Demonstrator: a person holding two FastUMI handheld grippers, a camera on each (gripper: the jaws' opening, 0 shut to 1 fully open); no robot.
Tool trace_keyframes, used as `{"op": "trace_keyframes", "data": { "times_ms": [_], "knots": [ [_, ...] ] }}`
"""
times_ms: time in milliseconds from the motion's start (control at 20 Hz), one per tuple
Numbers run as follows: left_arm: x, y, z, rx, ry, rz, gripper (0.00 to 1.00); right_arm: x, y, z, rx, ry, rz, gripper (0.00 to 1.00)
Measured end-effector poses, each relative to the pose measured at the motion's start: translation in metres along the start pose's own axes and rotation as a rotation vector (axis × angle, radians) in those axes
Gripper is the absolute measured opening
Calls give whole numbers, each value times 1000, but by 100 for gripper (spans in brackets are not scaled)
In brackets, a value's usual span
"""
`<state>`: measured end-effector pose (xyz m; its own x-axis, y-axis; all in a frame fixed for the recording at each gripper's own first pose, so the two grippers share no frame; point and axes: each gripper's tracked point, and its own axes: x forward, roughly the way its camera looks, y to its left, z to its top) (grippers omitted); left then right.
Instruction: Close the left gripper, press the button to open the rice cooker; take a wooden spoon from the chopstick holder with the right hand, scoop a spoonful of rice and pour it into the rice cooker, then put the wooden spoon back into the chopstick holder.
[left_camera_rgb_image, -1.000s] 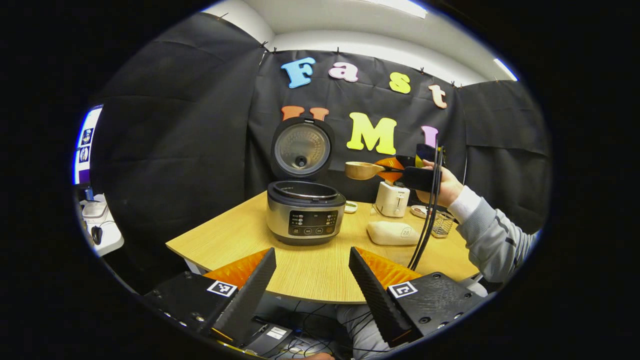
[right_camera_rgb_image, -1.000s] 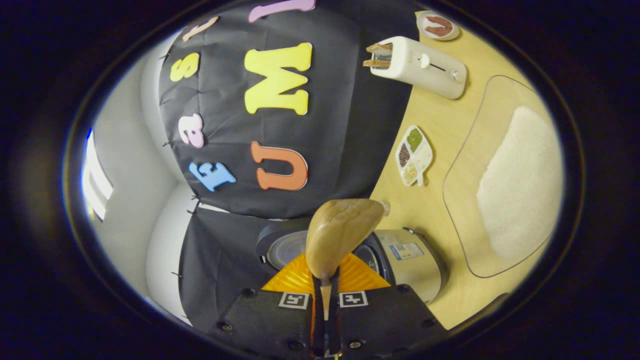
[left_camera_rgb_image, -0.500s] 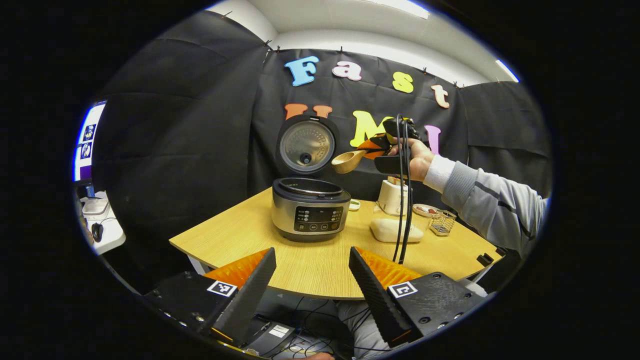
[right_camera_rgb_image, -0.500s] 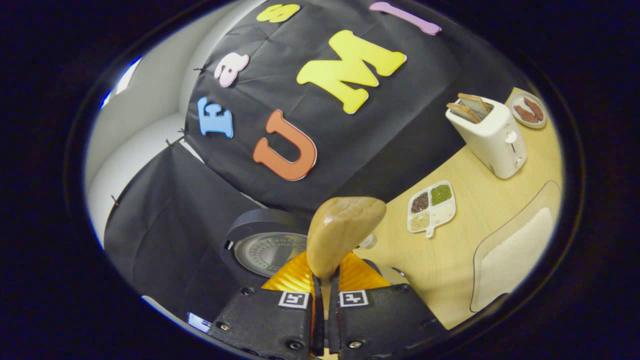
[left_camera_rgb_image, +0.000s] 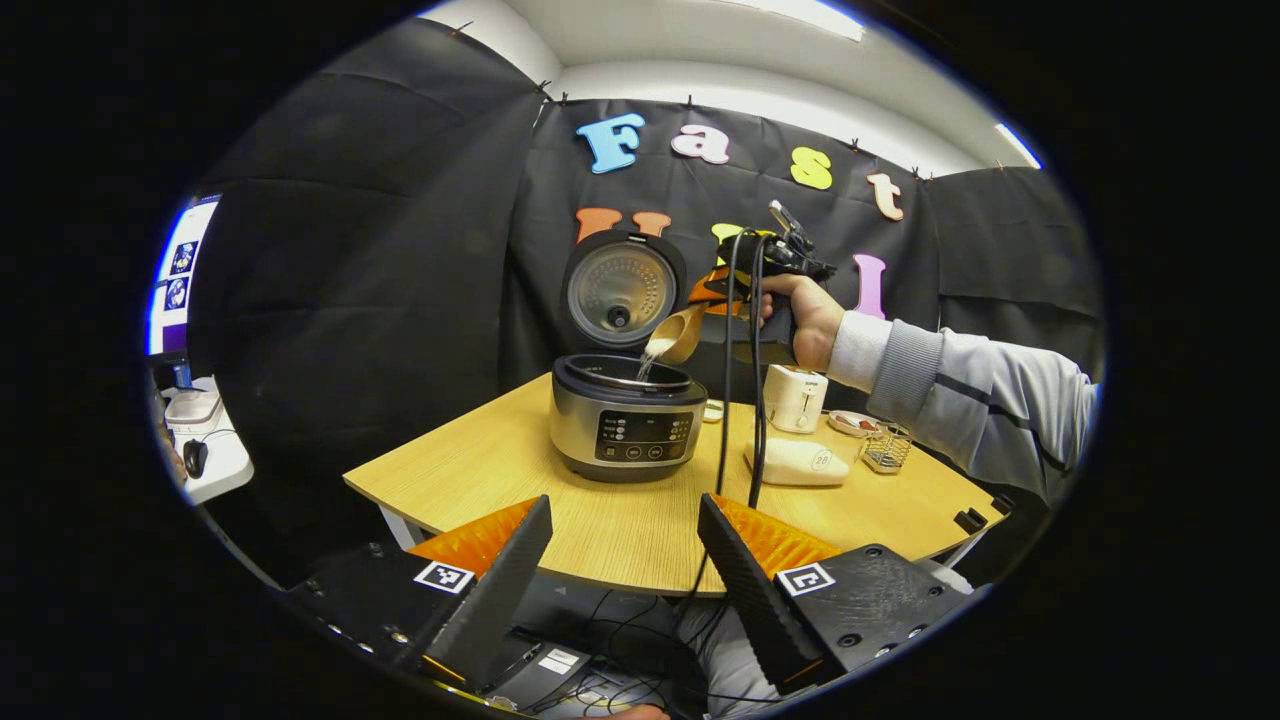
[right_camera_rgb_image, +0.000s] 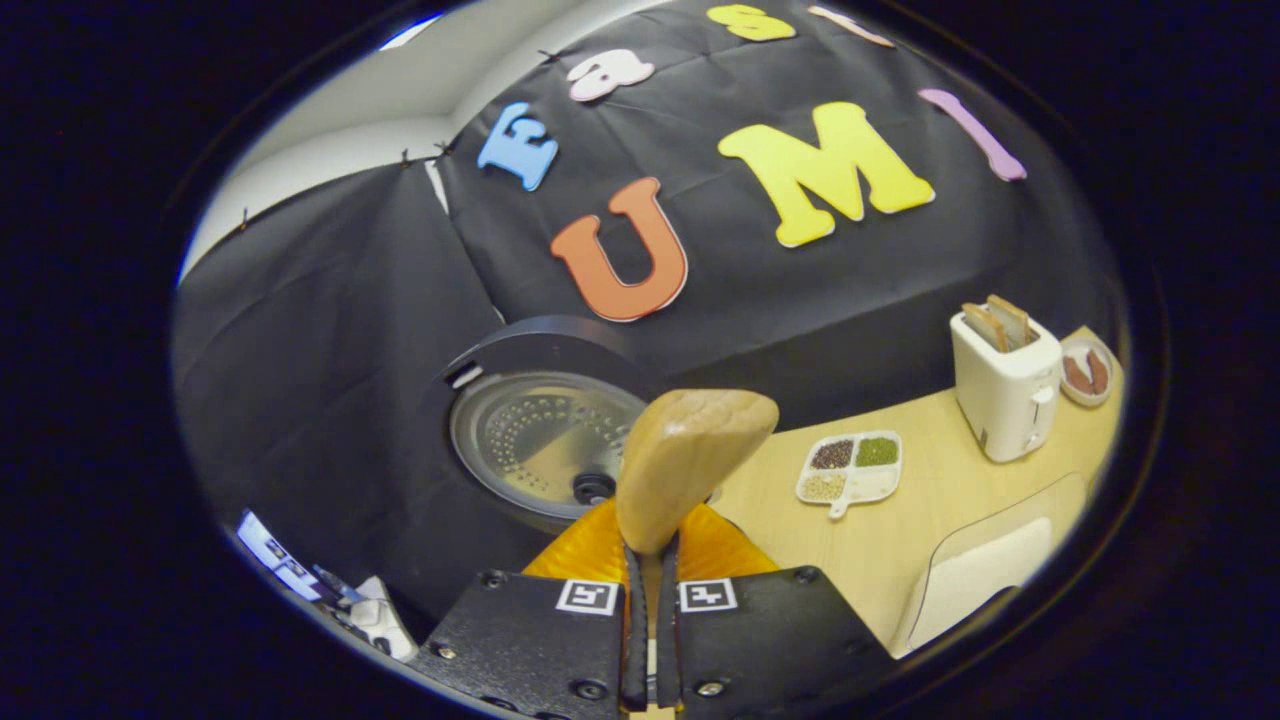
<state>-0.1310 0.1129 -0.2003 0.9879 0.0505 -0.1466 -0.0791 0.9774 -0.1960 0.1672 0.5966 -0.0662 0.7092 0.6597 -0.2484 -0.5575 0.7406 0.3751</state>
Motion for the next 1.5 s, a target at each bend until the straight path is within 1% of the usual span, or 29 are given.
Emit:
{"op": "trace_keyframes", "data": {
  "times_ms": [200,250,350,550,600,700,750,800,900,1050,1250,1500],
  "knots": [
    [-3,1,2,-3,-12,-1,95,-2,15,1,-212,-22,-14,9],
    [-4,0,2,-2,-13,-1,95,-6,20,3,-287,-35,-19,8],
    [-3,-2,0,3,-10,-4,95,-9,20,1,-452,-49,-54,9],
    [0,-6,-7,8,5,-12,95,-12,47,-18,-718,-64,-19,9],
    [2,-7,-6,11,8,-9,95,-13,51,-19,-780,-76,-28,9],
    [4,-6,-3,17,0,-2,95,-18,55,-21,-882,-83,-53,9],
    [3,-7,-2,20,-2,0,95,-18,57,-21,-904,-86,-54,9],
    [2,-8,1,26,-7,-1,95,-18,57,-17,-894,-85,-59,9],
    [-3,-11,7,30,-19,-2,95,-24,54,-6,-833,-95,-68,9],
    [-7,-11,13,35,-35,4,95,-40,37,12,-730,-100,-111,9],
    [-6,-13,22,44,-56,16,95,-54,-5,37,-636,-99,-166,10],
    [-2,-25,27,63,-64,16,95,-80,-56,71,-588,-132,-240,10]
  ]
}}
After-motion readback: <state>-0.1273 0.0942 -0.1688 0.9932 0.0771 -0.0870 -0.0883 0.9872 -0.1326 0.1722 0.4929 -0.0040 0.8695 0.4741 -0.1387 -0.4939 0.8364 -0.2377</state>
